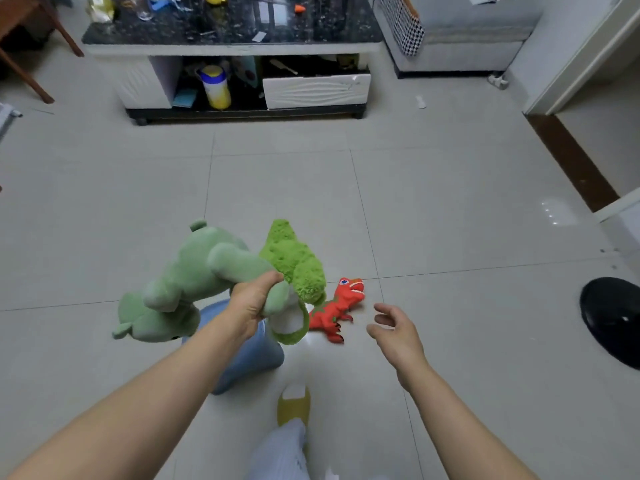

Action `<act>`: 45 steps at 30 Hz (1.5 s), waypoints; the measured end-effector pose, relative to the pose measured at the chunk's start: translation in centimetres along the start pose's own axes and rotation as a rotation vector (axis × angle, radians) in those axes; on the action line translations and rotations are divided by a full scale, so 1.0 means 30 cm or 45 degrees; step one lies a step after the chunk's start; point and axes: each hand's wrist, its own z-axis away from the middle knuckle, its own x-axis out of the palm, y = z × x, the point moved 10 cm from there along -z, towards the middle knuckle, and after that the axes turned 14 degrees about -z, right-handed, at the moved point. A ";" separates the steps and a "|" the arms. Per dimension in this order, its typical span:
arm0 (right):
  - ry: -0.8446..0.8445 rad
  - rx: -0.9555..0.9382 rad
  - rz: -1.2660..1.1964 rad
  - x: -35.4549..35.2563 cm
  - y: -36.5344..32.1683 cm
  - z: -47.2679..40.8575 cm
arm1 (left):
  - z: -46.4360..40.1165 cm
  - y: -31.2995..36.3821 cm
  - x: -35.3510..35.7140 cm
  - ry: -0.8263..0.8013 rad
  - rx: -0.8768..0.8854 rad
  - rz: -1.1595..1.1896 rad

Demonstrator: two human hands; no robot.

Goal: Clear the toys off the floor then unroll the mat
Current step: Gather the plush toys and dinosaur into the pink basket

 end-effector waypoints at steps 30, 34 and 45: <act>-0.128 0.445 0.144 0.167 0.830 -1.151 | -1.046 -0.443 0.402 0.031 -0.071 -0.972; -0.133 0.469 0.133 0.205 0.973 -1.222 | -1.156 -0.534 0.397 0.031 -0.098 -0.958; -0.159 0.434 0.312 0.380 1.299 -1.357 | -1.306 -0.647 0.342 0.023 -0.096 -0.848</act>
